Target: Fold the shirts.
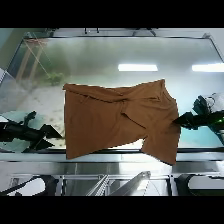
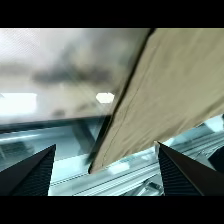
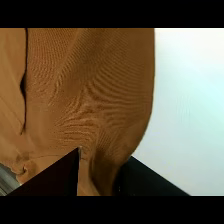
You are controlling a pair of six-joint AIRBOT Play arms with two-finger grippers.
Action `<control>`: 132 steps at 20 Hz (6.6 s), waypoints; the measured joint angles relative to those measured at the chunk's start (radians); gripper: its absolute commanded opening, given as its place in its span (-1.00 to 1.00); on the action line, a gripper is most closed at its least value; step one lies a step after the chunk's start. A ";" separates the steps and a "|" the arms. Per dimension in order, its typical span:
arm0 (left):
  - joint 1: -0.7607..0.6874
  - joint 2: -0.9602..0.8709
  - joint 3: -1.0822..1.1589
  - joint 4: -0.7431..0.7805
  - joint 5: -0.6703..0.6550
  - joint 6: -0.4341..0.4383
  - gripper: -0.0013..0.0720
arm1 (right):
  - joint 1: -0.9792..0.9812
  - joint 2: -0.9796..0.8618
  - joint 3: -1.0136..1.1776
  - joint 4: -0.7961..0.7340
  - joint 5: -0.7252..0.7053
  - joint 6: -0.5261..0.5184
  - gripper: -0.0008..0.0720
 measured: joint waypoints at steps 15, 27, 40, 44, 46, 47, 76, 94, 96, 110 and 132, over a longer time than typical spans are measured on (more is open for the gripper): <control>-0.371 -0.242 0.063 -0.051 -0.013 0.011 -0.92 | 0.002 -0.002 -0.001 0.018 0.048 -0.003 -0.06; -0.327 -0.109 0.235 -0.248 -0.122 0.153 -0.92 | -0.025 0.113 0.068 0.137 0.252 0.058 -0.91; 0.327 0.386 0.634 -1.088 -0.264 0.284 -0.92 | -0.153 0.859 0.237 0.981 -0.033 -0.050 -0.91; 0.354 0.371 0.657 -1.260 -0.314 0.280 -0.93 | -0.188 0.940 0.290 0.970 -0.089 -0.063 -0.91; 0.343 0.357 0.661 -1.334 -0.356 0.280 -0.93 | -0.194 0.974 0.321 0.969 -0.089 -0.076 -0.90; 0.340 0.354 0.663 -1.365 -0.370 0.280 -0.93 | -0.195 0.993 0.341 0.970 -0.093 -0.089 -0.91; -0.179 -0.859 1.361 -0.750 -0.018 0.133 -0.93 | 0.341 -0.162 0.517 0.546 -0.525 -0.087 -0.91; -0.154 -0.874 1.236 -0.485 -0.107 0.040 -0.43 | 0.301 -0.222 0.525 0.137 -0.248 0.089 0.31; -0.133 -0.851 1.245 -0.482 -0.188 0.009 -0.42 | 0.253 -0.185 0.512 0.087 -0.127 0.116 -0.03; 0.068 -0.351 0.341 -0.333 -0.166 0.090 -0.34 | 0.003 0.121 -0.195 0.058 -0.024 0.137 0.01; -0.057 -0.289 0.113 -0.475 0.284 0.275 -0.35 | 0.061 0.182 -0.254 0.121 0.095 0.193 0.01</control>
